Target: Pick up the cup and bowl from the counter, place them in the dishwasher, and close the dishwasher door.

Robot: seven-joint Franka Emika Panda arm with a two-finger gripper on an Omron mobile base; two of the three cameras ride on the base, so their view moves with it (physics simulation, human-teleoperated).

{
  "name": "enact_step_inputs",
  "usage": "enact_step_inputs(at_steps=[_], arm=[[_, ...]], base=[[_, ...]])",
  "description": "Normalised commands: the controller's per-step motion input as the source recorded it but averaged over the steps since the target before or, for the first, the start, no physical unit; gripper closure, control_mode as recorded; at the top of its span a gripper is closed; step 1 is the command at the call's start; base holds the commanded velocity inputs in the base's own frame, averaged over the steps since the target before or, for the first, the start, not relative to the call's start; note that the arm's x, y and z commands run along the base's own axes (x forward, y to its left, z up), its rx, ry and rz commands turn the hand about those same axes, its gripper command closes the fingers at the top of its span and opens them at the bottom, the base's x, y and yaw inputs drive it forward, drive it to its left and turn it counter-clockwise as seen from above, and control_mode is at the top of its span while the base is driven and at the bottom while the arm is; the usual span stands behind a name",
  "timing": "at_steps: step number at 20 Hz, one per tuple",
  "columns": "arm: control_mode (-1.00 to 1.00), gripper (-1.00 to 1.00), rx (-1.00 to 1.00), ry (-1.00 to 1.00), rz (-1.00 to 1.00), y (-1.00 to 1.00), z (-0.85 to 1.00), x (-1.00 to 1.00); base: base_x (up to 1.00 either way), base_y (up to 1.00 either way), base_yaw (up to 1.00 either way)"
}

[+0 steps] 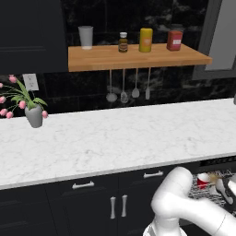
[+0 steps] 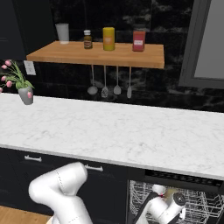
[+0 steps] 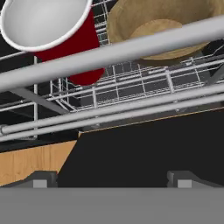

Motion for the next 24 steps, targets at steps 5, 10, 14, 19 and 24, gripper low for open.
enact_step_inputs(at_steps=[5,10,14,19,24], arm=[[-1.00,-1.00,-0.02,0.00,0.00,0.00,0.26,0.42],[-1.00,-1.00,-0.05,0.01,0.00,-0.21,0.36,-0.90],[-1.00,-1.00,0.00,0.00,0.00,-0.13,0.81,-1.00],[-1.00,-1.00,0.00,0.03,0.01,-0.04,1.00,-1.00],[-1.00,-1.00,0.00,-0.22,0.01,-0.02,0.81,-1.00]], base=[[0.00,0.00,0.00],[0.00,0.00,0.00],[0.00,0.00,0.00],[0.00,0.00,0.00],[0.00,0.00,0.00]])
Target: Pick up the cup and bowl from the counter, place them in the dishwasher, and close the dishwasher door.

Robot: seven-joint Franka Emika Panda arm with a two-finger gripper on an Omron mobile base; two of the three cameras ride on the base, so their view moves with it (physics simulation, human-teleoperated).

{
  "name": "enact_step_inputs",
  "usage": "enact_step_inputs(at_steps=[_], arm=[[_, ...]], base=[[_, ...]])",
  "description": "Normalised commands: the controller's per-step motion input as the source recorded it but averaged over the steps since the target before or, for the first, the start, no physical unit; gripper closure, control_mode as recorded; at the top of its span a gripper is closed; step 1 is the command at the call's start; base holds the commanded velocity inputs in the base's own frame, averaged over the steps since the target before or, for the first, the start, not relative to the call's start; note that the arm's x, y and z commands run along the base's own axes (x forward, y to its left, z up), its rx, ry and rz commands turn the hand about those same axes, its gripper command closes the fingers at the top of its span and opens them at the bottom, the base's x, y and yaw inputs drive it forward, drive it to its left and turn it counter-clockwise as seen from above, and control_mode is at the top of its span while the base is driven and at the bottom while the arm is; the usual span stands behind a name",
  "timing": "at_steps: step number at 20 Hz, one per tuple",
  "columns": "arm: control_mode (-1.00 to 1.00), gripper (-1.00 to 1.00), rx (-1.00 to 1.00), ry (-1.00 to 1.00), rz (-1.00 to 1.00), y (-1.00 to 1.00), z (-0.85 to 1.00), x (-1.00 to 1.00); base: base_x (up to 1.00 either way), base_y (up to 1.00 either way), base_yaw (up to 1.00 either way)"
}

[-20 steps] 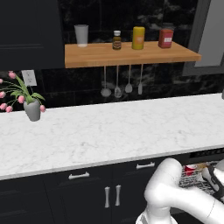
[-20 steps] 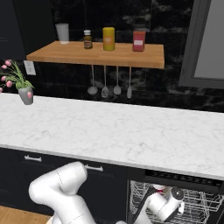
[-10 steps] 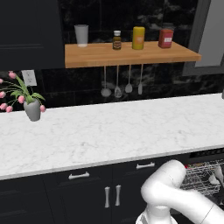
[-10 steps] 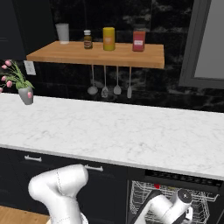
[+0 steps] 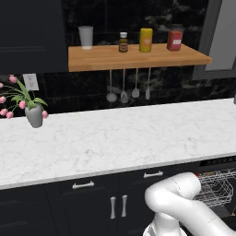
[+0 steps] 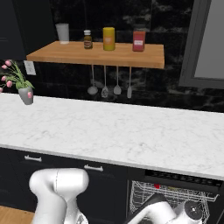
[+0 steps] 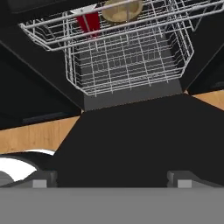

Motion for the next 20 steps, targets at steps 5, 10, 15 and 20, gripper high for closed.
enact_step_inputs(at_steps=[5,10,15,20], arm=[[-1.00,-1.00,-0.01,-0.32,0.00,0.00,0.86,-1.00],[-1.00,-1.00,-0.10,-0.31,0.00,0.00,0.54,-1.00],[-1.00,-1.00,-0.07,-0.26,0.00,0.15,-0.26,-1.00],[-1.00,-1.00,-0.08,-0.08,0.00,0.14,-1.00,-0.99]], base=[[0.00,0.00,0.00],[0.00,0.00,0.00],[0.00,0.00,0.00],[0.00,0.00,0.00]])
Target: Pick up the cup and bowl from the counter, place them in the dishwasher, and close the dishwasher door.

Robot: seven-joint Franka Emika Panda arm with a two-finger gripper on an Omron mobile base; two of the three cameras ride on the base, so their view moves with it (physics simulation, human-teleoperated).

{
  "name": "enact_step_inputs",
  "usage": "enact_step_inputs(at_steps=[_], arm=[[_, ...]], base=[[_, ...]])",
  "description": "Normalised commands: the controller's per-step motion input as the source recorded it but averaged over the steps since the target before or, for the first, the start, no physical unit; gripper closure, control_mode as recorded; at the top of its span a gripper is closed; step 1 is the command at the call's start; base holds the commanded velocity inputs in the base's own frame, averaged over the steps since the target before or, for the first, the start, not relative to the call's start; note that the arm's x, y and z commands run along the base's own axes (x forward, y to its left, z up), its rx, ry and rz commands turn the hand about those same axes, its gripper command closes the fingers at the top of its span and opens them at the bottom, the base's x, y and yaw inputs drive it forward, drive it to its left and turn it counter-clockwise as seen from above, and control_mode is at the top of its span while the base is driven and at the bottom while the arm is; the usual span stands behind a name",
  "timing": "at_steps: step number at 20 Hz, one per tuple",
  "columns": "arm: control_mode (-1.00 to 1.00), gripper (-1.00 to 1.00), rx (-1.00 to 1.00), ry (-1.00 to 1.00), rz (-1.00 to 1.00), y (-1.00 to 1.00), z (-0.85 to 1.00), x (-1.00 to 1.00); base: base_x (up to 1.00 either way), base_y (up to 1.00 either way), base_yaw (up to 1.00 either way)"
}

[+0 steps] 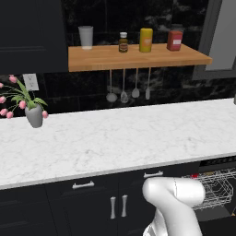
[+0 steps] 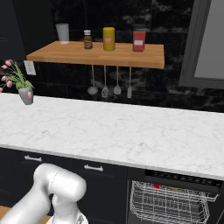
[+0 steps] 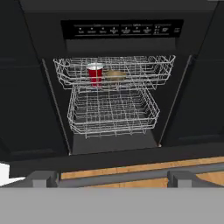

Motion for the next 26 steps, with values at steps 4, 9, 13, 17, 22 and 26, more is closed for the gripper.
enact_step_inputs(at_steps=[4,9,13,17,22,26], arm=[[-1.00,-1.00,0.00,-0.16,0.10,0.00,-1.00,-0.62],[-1.00,-1.00,0.00,-0.12,0.12,0.00,-1.00,0.04],[-1.00,-1.00,0.00,-0.15,0.06,0.00,-1.00,0.29],[-1.00,-1.00,0.00,-0.12,0.01,0.00,-1.00,0.53],[-1.00,-1.00,0.03,-0.26,-0.03,0.08,-0.84,0.92],[-1.00,-1.00,0.04,-0.51,-0.01,0.13,-0.10,1.00]], base=[[0.00,0.00,0.00],[0.00,0.00,0.00],[0.00,0.00,0.00],[0.00,0.00,0.00],[0.00,0.00,0.00],[0.00,0.00,0.00]])
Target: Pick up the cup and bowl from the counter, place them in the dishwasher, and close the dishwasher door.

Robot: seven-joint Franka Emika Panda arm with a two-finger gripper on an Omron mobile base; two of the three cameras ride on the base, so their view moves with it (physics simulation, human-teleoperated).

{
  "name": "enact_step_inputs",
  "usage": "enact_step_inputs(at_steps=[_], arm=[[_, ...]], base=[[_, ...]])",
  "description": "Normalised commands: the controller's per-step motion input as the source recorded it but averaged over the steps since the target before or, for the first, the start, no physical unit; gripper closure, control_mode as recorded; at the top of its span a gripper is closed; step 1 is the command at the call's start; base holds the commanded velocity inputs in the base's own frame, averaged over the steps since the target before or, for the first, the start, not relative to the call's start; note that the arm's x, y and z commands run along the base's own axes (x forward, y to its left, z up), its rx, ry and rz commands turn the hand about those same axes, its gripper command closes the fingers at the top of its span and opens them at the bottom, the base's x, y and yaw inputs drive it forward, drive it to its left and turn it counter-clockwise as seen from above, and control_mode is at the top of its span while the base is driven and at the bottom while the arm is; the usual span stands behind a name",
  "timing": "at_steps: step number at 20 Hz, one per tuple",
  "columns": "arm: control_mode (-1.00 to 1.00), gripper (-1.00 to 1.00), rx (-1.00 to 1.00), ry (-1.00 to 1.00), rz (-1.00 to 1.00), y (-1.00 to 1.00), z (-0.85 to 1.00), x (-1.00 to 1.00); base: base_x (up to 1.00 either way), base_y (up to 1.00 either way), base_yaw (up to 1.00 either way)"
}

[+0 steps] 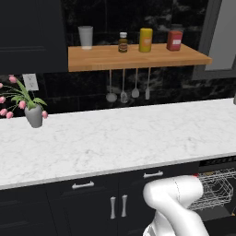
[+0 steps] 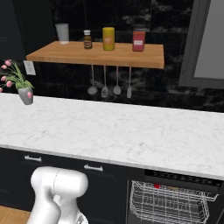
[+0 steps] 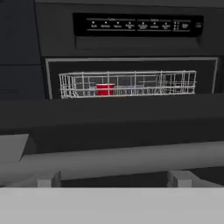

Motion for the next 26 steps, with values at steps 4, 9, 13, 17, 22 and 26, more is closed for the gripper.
enact_step_inputs(at_steps=[4,9,13,17,22,26], arm=[[-1.00,-1.00,0.00,-0.63,0.00,0.37,0.10,1.00],[-1.00,-1.00,-0.02,-0.61,0.00,0.51,0.20,1.00],[-1.00,-1.00,-0.04,-0.55,0.00,0.46,0.17,1.00],[-1.00,-1.00,-0.07,-0.46,0.00,0.17,0.00,1.00],[-1.00,-1.00,-0.07,-0.45,0.00,0.03,0.00,1.00],[-1.00,-1.00,-0.06,-0.38,0.00,0.00,0.00,1.00]], base=[[0.00,0.00,0.00],[0.00,0.00,0.00],[0.00,0.00,0.00],[0.00,0.00,0.00],[0.00,0.00,0.00],[0.00,0.00,0.00]])
